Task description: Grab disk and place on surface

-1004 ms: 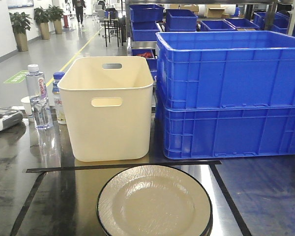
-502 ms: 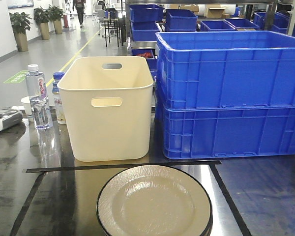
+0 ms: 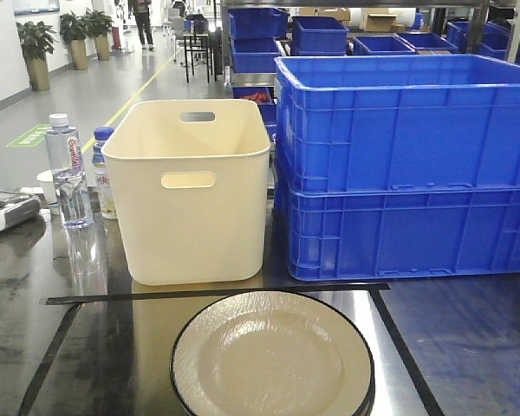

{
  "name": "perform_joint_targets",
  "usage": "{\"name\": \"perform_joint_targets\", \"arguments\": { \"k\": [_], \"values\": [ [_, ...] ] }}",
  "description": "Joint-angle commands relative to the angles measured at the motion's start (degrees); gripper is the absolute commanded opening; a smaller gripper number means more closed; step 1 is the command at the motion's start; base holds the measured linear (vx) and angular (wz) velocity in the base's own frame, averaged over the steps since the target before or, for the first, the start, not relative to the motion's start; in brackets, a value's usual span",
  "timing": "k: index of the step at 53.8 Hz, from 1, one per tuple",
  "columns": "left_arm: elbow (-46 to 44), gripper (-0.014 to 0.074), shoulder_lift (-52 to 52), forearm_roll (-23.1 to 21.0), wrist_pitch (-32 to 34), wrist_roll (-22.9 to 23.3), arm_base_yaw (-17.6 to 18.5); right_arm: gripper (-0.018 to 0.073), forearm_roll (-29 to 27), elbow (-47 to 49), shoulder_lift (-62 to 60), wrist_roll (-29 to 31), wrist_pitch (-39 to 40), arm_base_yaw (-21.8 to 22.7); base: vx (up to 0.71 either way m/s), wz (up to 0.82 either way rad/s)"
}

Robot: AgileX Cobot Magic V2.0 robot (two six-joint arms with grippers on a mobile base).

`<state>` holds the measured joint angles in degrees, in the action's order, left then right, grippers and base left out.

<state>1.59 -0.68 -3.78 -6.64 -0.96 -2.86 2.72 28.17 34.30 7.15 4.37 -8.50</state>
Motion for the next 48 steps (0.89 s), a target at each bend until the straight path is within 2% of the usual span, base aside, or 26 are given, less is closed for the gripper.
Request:
{"name": "perform_joint_targets", "arguments": {
  "k": [1,41,48],
  "values": [
    [1.4,0.0001,-0.9,0.4,5.2,0.1,0.5,-0.0009,0.1,1.6,-0.1,0.1,4.9,0.1,0.0,0.0],
    [1.4,0.0001,-0.9,0.4,5.2,0.1,0.5,-0.0009,0.1,1.6,-0.1,0.1,4.9,0.1,0.0,0.0],
    [1.4,0.0001,-0.9,0.4,5.2,0.1,0.5,-0.0009,0.1,-1.3,-2.2,-0.6,3.1,0.1,0.0,0.0]
  ]
}}
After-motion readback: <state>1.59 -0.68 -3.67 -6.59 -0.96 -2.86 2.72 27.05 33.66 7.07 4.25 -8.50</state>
